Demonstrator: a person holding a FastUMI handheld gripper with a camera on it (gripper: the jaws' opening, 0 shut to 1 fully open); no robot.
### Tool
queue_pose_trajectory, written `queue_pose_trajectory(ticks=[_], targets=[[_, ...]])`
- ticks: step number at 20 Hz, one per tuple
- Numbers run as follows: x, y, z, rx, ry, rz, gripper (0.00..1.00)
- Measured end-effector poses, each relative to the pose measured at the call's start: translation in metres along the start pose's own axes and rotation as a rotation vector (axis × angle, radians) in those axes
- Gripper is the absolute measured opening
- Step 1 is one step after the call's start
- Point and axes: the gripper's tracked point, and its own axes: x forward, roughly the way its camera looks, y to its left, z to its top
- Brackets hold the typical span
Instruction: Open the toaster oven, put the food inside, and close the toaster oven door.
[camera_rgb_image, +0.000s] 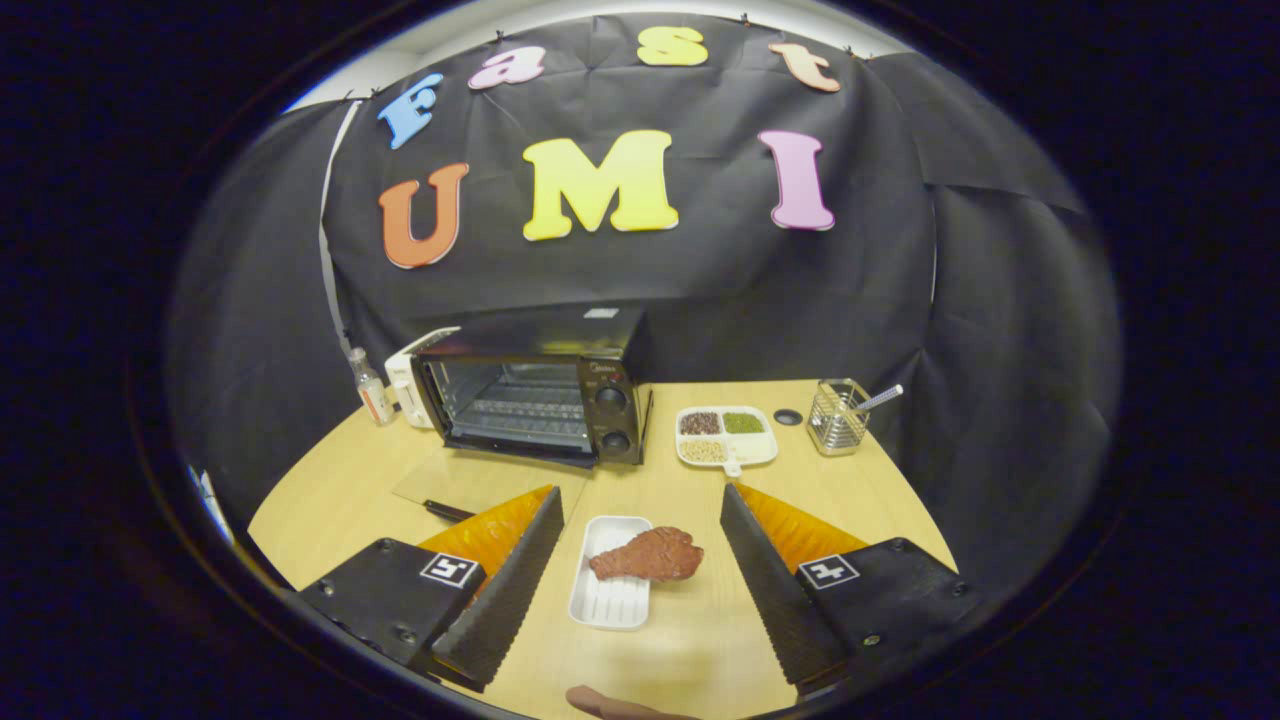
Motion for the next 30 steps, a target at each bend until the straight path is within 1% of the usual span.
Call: queue_pose_trajectory(ticks=[3,5,6,9,11,12,17,20,21,22,24,30], targets=[[0.031,-0.023,-0.019,0.007,0.107,0.029,1.0],[0.053,-0.027,-0.033,0.049,0.175,0.08,1.0],[0.063,-0.03,-0.04,0.071,0.212,0.1,0.96],[0.082,-0.024,-0.059,0.128,0.311,0.2,0.94],[0.087,-0.015,-0.069,0.175,0.364,0.264,0.86],[0.088,-0.012,-0.073,0.192,0.383,0.288,0.82],[0.087,-0.005,-0.089,0.244,0.456,0.342,0.63],[0.077,0.001,-0.093,0.316,0.482,0.362,0.27],[0.072,0.006,-0.091,0.321,0.477,0.377,0.25],[0.067,0.007,-0.091,0.312,0.469,0.362,0.18],[0.057,0.006,-0.087,0.264,0.444,0.316,0.14],[0.025,0.022,-0.055,0.139,0.336,0.199,0.14]])
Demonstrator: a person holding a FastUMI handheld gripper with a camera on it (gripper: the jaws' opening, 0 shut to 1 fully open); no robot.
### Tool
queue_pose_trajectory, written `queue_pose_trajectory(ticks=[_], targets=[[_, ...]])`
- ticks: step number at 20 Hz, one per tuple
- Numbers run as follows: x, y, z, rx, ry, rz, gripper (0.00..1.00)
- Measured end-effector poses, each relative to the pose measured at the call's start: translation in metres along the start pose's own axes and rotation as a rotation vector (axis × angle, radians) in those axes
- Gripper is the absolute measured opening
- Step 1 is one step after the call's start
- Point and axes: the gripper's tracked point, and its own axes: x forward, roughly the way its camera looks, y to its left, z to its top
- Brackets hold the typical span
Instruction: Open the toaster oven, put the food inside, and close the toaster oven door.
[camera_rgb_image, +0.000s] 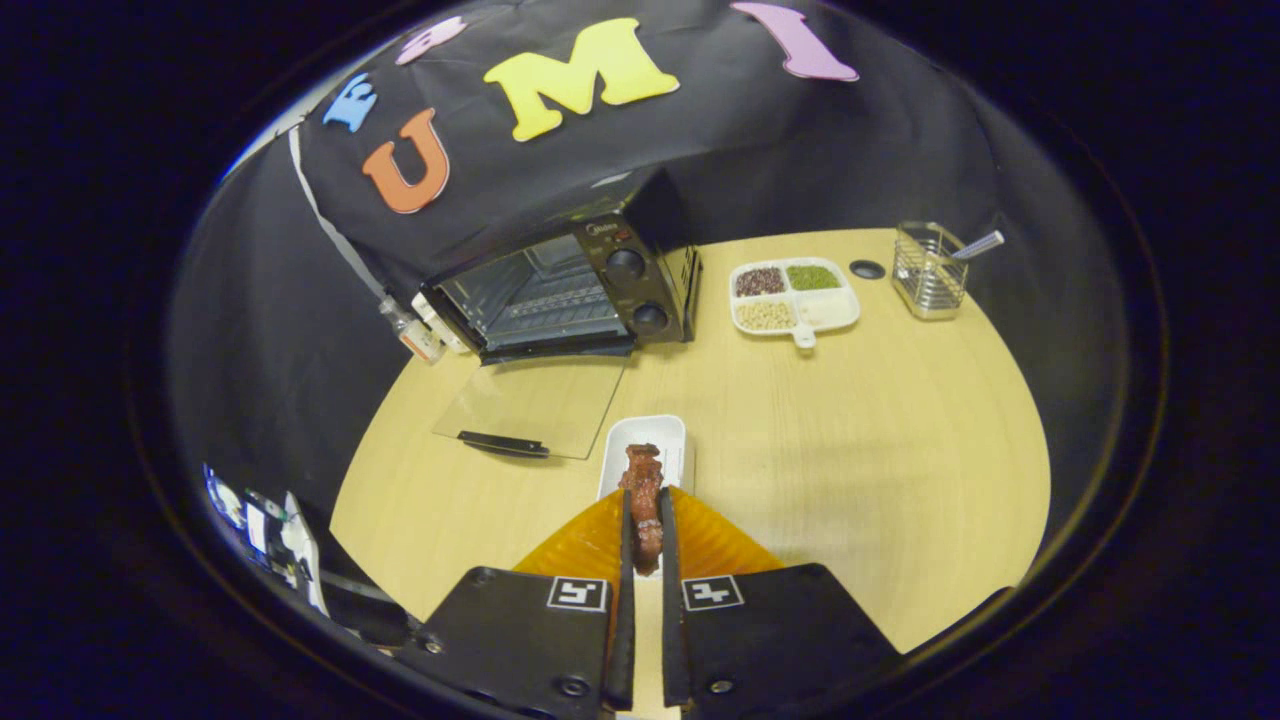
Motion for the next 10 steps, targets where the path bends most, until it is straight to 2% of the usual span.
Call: queue_pose_trajectory(ticks=[4,10], targets=[[-0.022,0.041,0.017,-0.07,-0.087,-0.068,0.14],[-0.03,0.124,0.028,-0.18,-0.175,-0.075,0.14]])
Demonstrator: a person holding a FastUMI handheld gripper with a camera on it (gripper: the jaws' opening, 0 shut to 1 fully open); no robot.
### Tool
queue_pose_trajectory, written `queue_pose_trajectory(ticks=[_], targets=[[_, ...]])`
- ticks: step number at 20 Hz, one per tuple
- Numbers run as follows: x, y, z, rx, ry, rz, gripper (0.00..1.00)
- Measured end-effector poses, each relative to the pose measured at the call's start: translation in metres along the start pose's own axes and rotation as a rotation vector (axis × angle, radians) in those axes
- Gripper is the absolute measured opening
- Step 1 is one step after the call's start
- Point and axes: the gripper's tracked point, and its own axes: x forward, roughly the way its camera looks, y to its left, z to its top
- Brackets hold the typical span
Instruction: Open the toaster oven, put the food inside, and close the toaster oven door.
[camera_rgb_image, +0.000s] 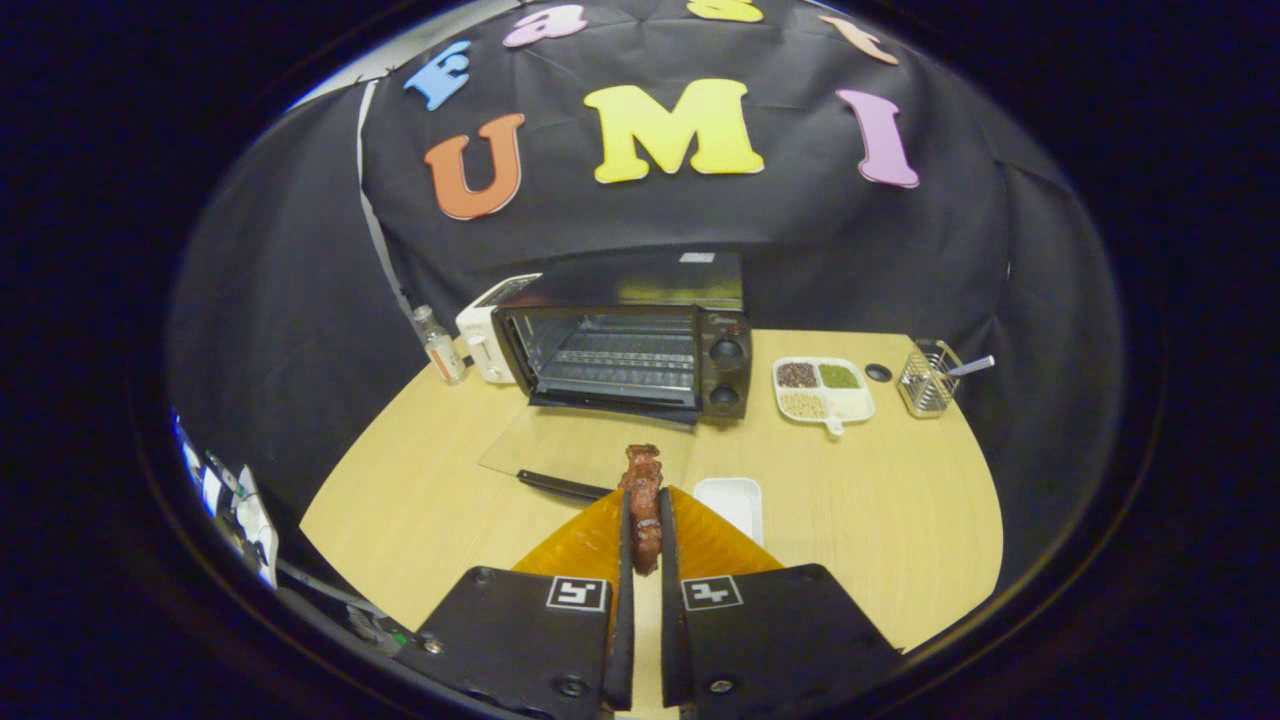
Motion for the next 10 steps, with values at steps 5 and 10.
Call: queue_pose_trajectory(ticks=[5,10], targets=[[0.019,0.047,0.015,-0.061,-0.069,-0.018,0.14],[0.061,0.067,0.02,-0.022,-0.084,-0.028,0.14]])
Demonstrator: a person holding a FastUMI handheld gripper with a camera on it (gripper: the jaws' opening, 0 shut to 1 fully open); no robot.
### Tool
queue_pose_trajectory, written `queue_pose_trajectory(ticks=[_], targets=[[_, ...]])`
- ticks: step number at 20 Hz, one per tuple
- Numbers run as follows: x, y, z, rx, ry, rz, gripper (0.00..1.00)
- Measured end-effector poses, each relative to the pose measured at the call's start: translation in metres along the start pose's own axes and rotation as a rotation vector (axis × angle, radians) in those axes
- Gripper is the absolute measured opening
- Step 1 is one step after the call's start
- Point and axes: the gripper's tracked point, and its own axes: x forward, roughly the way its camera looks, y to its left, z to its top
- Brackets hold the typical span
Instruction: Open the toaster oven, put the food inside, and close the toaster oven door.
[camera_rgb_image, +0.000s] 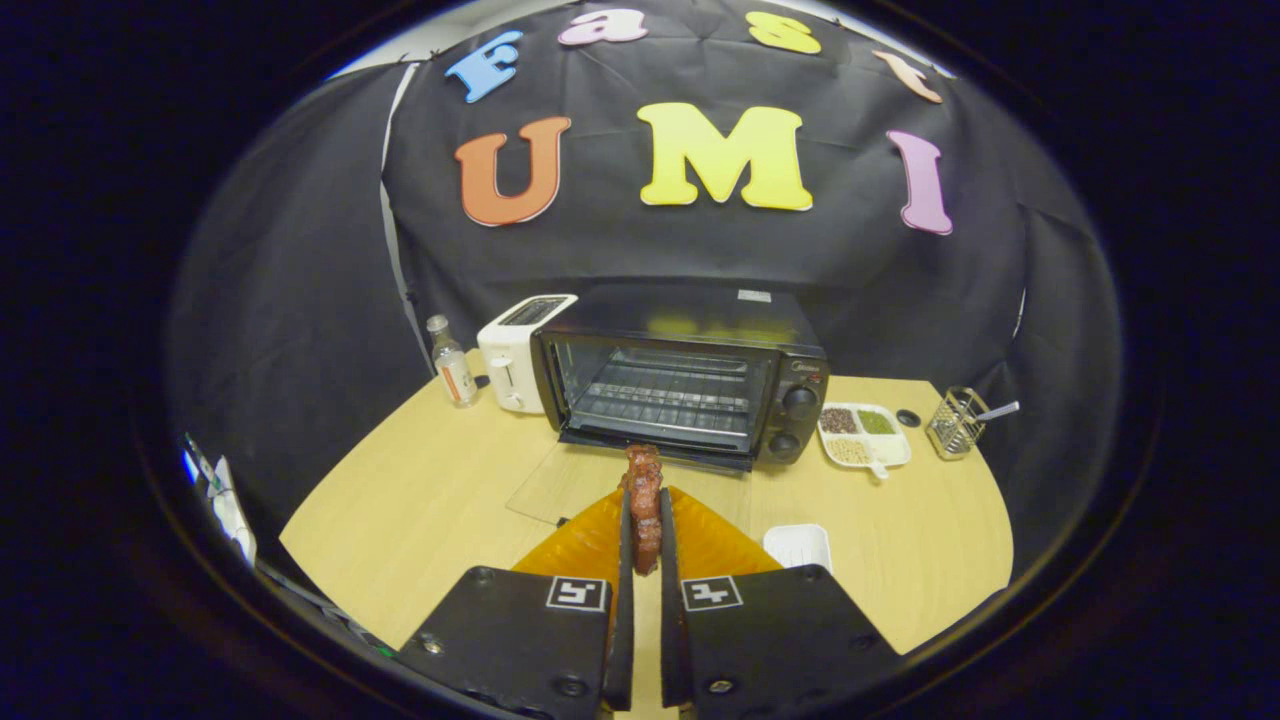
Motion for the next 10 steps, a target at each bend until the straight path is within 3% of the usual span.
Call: queue_pose_trajectory(ticks=[10], targets=[[0.12,0.009,0.023,0.395,-0.095,0.138,0.14]])
